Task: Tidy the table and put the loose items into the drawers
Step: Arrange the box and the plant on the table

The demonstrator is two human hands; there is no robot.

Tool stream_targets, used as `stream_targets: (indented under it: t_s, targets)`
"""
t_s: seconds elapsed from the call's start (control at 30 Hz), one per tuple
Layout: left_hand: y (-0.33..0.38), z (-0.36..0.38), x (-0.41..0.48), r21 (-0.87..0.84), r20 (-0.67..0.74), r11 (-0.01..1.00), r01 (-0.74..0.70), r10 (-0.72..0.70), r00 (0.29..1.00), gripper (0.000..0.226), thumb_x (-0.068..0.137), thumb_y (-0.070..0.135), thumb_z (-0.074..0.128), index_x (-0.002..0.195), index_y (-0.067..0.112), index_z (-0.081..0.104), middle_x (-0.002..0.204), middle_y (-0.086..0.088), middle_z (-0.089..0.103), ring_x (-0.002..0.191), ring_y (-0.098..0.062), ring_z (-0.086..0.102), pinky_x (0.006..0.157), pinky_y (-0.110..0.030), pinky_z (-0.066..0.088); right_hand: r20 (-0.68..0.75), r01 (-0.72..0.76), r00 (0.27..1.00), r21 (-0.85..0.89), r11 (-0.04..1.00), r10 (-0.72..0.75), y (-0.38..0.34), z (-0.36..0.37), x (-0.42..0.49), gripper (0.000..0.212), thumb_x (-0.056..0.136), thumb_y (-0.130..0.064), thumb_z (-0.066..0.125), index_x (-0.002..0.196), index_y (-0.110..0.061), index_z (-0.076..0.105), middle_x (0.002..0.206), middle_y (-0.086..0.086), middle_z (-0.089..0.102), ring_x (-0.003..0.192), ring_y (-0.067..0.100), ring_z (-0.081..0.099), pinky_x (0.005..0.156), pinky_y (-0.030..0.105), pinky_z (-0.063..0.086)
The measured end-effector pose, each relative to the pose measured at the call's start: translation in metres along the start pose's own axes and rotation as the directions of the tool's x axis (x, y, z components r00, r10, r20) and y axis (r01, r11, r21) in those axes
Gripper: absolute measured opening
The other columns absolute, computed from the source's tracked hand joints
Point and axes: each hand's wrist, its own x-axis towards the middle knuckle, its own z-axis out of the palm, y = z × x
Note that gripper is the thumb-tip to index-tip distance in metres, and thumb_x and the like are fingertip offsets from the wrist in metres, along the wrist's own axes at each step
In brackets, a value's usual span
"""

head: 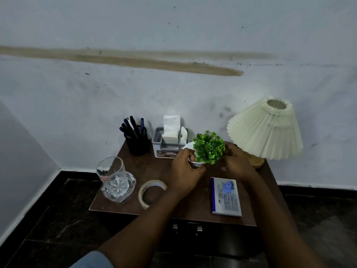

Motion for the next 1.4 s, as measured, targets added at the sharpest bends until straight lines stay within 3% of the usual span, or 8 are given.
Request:
stream_targets:
  t_s: [0.1, 0.33, 0.43, 0.57, 0.7, 0.9, 1.23, 1.4]
  targets:
    - [-0.001, 0.024, 0.004, 0.020, 0.105, 0.999, 0.045, -0.047, 0.993, 0.035, 0.068, 0.020, 0.085, 0.076, 0.020, 0.051, 0.075, 0.003, 0.058, 0.069, -0.013, 0.055, 0.058, -0.023, 0.040, -0.006, 0.017, 1.000, 0.031, 0.999, -0.017, 0.009, -0.007, 0.001, 0.033, 0.091, -0.001, 0.064, 0.105, -0.030, 0.067, 0.093, -0.005, 0.073, 0.084, 0.016, 0.069, 0.068, 0.028, 0.056]
    - [-0.006, 0.054, 0.023, 0.065, 0.197, 0.993, 0.100, -0.111, 0.974, 0.044, 0.077, 0.033, 0.086, 0.106, 0.022, 0.054, 0.101, 0.003, 0.070, 0.089, -0.017, 0.068, 0.065, -0.021, 0.044, -0.064, -0.030, 0.997, 0.118, 0.993, 0.038, 0.025, 0.005, 0.012, 0.037, 0.096, -0.029, 0.061, 0.127, -0.048, 0.056, 0.114, -0.013, 0.072, 0.110, 0.016, 0.067, 0.092, 0.041, 0.056]
    - [-0.007, 0.061, 0.032, 0.045, 0.219, 0.993, 0.108, -0.115, 0.969, 0.068, 0.077, 0.033, 0.087, 0.127, 0.016, 0.044, 0.124, -0.004, 0.068, 0.108, -0.020, 0.068, 0.086, -0.034, 0.055, -0.108, -0.004, 0.994, 0.126, 0.992, 0.018, 0.027, 0.011, 0.018, 0.045, 0.101, -0.019, 0.055, 0.136, -0.045, 0.048, 0.129, -0.009, 0.065, 0.122, 0.018, 0.061, 0.108, 0.051, 0.048]
    - [-0.006, 0.070, 0.038, -0.043, 0.207, 0.990, 0.132, -0.120, 0.971, 0.097, 0.077, 0.030, 0.088, 0.152, 0.019, 0.027, 0.137, 0.000, 0.062, 0.119, -0.010, 0.061, 0.097, -0.025, 0.049, -0.093, 0.036, 0.995, 0.155, 0.987, -0.021, 0.030, 0.016, 0.023, 0.056, 0.099, -0.005, 0.054, 0.146, -0.034, 0.047, 0.132, -0.003, 0.066, 0.123, 0.014, 0.062, 0.113, 0.045, 0.045]
    - [-0.010, 0.080, 0.045, -0.142, 0.170, 0.982, 0.128, -0.103, 0.980, 0.099, 0.077, 0.019, 0.089, 0.155, 0.018, 0.029, 0.139, 0.000, 0.060, 0.124, -0.010, 0.058, 0.101, -0.020, 0.045, -0.073, 0.055, 0.996, 0.142, 0.988, -0.045, 0.031, 0.016, 0.021, 0.065, 0.098, 0.003, 0.049, 0.129, -0.054, 0.048, 0.132, -0.011, 0.066, 0.125, 0.008, 0.061, 0.115, 0.041, 0.044]
    - [-0.022, 0.088, 0.060, -0.231, 0.203, 0.963, 0.135, -0.088, 0.975, 0.105, 0.072, 0.017, 0.094, 0.154, 0.021, 0.030, 0.140, 0.000, 0.060, 0.129, -0.013, 0.060, 0.110, -0.037, 0.049, -0.058, 0.067, 0.996, 0.011, 0.998, -0.066, 0.039, 0.004, 0.023, 0.061, 0.099, 0.005, 0.043, 0.142, -0.037, 0.048, 0.138, 0.000, 0.062, 0.128, 0.019, 0.058, 0.115, 0.048, 0.043]
    - [-0.039, 0.083, 0.074, -0.170, 0.339, 0.977, 0.131, -0.067, 0.938, 0.113, 0.064, 0.013, 0.098, 0.153, 0.026, 0.029, 0.122, 0.030, 0.057, 0.106, 0.028, 0.054, 0.088, 0.002, 0.041, -0.040, 0.042, 0.998, -0.213, 0.976, -0.052, 0.044, -0.003, 0.020, 0.054, 0.098, -0.007, 0.045, 0.145, -0.034, 0.053, 0.133, -0.002, 0.065, 0.118, 0.017, 0.062, 0.107, 0.042, 0.049]
    - [-0.036, 0.083, 0.072, -0.194, 0.331, 0.970, 0.145, -0.074, 0.941, 0.115, 0.068, 0.011, 0.096, 0.158, 0.022, 0.024, 0.124, 0.027, 0.059, 0.109, 0.026, 0.055, 0.092, 0.000, 0.041, -0.044, 0.023, 0.998, -0.251, 0.968, -0.036, 0.046, -0.001, 0.022, 0.058, 0.097, -0.007, 0.044, 0.146, -0.037, 0.049, 0.126, 0.003, 0.069, 0.109, 0.020, 0.065, 0.100, 0.041, 0.053]
